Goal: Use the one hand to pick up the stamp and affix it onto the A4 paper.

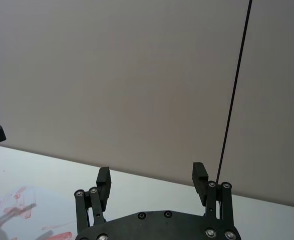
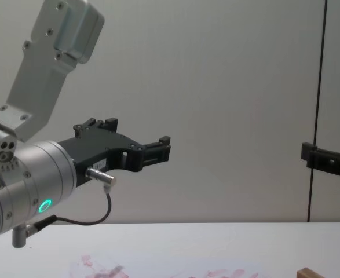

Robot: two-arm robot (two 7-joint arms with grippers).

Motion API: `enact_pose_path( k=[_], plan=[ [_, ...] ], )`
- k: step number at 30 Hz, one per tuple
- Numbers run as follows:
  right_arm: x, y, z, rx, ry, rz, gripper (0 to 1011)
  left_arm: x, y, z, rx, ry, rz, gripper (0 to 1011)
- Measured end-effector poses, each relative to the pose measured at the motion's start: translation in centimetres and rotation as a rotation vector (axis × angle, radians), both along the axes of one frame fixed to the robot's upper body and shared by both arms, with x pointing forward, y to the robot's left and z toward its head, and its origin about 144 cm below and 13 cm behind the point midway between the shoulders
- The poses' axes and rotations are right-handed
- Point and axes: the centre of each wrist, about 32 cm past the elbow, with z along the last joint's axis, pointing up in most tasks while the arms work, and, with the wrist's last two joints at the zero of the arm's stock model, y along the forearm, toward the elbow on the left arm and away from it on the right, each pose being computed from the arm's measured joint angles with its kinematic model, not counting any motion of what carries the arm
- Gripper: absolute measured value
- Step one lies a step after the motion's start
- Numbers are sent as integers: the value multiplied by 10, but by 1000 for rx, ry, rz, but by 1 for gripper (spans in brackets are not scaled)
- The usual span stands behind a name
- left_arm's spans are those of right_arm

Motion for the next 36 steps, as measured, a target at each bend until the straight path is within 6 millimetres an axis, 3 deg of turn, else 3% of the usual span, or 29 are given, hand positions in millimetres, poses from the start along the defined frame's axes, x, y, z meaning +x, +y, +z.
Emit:
enact_pose_path(
  k=[36],
  plan=[
    [-13, -16, -3, -42, 130, 9, 1001, 0, 0, 0, 0, 0, 0, 1001]
  ],
)
